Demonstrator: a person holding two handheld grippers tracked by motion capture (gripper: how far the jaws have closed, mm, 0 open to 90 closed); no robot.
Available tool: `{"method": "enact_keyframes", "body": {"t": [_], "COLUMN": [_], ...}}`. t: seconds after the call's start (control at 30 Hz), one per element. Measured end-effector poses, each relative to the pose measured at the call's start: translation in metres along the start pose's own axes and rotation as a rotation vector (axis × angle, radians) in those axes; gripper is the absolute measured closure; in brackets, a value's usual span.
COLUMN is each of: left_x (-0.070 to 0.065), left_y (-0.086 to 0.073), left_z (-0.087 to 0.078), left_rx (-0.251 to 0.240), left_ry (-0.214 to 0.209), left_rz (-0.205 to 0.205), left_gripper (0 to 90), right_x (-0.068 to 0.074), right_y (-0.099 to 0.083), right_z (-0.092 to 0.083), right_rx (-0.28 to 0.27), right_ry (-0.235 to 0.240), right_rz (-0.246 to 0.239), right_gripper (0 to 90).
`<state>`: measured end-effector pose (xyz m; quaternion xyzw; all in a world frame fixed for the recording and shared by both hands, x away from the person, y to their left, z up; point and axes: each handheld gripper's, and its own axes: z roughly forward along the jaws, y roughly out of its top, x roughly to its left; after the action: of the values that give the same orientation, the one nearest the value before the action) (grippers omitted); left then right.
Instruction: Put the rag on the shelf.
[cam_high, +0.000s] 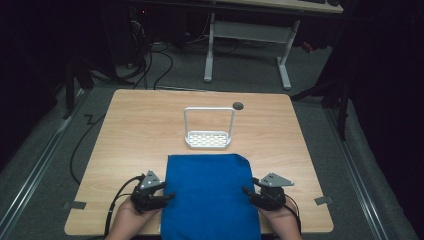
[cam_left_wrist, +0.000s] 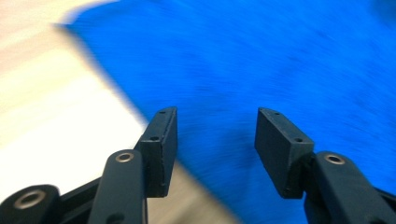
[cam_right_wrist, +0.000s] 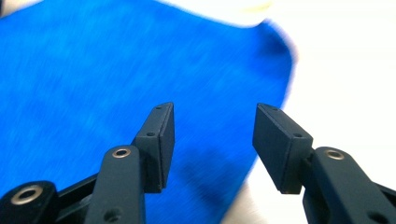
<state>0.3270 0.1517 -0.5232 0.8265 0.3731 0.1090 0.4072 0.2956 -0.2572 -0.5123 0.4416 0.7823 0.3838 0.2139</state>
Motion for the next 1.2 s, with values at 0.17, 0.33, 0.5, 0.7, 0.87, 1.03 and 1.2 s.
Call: {"method": "enact_keyframes", "body": {"t": [0.17, 0.33, 0.5, 0.7, 0.87, 1.03, 1.2], "left_x": [0.024, 0.022, 0.017, 0.018, 0.019, 0.020, 0.021], "left_y": [-0.003, -0.005, -0.005, -0.005, -0.005, -0.005, -0.003], "left_z": [-0.010, -0.007, -0.007, -0.008, -0.008, -0.009, -0.008], "left_rx": [-0.072, -0.053, -0.054, -0.066, -0.075, -0.097, -0.108], "left_ry": [0.046, 0.065, 0.071, 0.075, 0.079, 0.073, 0.077], "left_rz": [-0.118, -0.084, -0.058, -0.062, -0.065, -0.066, -0.061], "left_gripper": [44.2, 43.5, 43.2, 43.1, 43.1, 43.2, 44.2], "right_x": [-0.011, -0.015, -0.014, -0.017, -0.017, -0.018, -0.017], "right_y": [-0.007, -0.005, -0.004, -0.005, -0.006, -0.006, -0.004], "right_z": [0.004, 0.005, 0.006, 0.006, 0.007, 0.007, 0.004], "right_rx": [0.015, 0.007, -0.004, -0.007, -0.009, -0.002, -0.009], "right_ry": [-0.046, -0.057, -0.049, -0.045, -0.045, -0.037, -0.017], "right_rz": [-0.005, 0.011, 0.013, 0.027, 0.025, 0.003, -0.022], "right_gripper": [49.7, 49.0, 48.6, 48.3, 48.8, 53.1, 55.6]}}
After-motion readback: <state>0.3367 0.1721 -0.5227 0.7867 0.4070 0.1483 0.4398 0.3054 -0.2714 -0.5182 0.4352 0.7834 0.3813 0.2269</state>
